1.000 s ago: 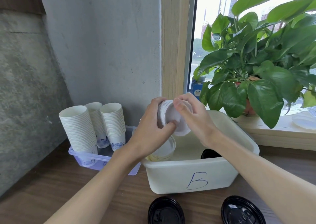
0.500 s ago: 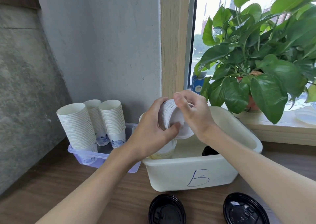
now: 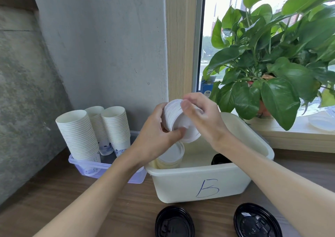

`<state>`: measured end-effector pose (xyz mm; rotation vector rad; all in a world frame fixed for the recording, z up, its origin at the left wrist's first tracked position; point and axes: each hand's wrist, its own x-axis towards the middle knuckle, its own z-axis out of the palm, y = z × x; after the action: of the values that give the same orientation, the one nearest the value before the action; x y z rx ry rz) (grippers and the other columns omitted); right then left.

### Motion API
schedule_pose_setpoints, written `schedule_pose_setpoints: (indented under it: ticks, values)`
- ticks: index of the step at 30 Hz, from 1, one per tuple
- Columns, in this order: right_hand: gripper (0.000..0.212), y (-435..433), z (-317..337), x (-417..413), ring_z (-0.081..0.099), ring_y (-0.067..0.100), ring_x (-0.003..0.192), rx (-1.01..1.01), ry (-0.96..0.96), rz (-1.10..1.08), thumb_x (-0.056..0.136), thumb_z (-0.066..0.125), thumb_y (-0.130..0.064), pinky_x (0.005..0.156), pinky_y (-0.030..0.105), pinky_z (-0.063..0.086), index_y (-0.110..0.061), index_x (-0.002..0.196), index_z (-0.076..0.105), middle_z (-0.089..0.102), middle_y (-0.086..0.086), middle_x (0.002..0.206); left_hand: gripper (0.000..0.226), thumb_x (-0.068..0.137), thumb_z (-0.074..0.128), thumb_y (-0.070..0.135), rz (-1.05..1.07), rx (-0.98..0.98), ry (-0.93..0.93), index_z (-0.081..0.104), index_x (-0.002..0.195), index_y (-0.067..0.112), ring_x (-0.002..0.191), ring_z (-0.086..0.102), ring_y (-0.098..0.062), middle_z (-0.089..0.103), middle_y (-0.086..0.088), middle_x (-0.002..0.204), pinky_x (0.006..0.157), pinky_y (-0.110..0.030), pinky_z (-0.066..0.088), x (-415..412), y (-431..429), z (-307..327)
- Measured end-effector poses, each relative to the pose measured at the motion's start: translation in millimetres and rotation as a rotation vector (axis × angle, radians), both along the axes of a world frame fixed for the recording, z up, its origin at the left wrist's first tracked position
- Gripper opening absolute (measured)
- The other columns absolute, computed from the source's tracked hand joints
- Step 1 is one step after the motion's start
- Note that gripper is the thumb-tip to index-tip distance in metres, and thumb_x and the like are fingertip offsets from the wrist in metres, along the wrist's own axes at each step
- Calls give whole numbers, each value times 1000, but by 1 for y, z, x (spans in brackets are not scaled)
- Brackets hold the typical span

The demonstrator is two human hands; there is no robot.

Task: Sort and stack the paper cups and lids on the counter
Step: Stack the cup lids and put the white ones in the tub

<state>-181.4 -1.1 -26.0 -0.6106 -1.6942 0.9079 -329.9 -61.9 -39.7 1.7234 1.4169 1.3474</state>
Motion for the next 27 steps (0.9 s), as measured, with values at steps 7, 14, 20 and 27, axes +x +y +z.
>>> schedule_pose_setpoints:
  ticks: [7,14,20,27]
  values:
    - [46,-3,11,1,63,-3,94,56,-81,-22,65,68,-62,77,10,47,-34,101,63,68,-15,99,71,81,79,30,-80,39,10,43,142,30,112,65,-6,65,15,122,91,-24,54,1,-2,0]
    - [29,-5,1,-12,62,-3,75,-10,107,-118,73,67,-43,67,11,45,-18,88,69,68,-11,78,54,76,81,30,-34,51,6,53,122,35,94,70,-5,70,19,107,81,-21,57,-1,-3,-2]
    - [30,-4,0,-11,53,-3,64,27,116,-152,69,62,-53,60,11,41,-23,74,63,59,-14,66,48,76,85,16,-27,84,24,62,117,27,88,71,-9,73,11,100,75,-19,56,-1,-3,-4]
    - [45,-4,5,-2,61,3,78,26,-46,-78,68,61,-60,69,15,46,-22,91,64,65,-8,83,51,83,81,10,-88,69,16,59,127,23,91,69,-9,72,6,105,77,-18,53,-2,-3,0]
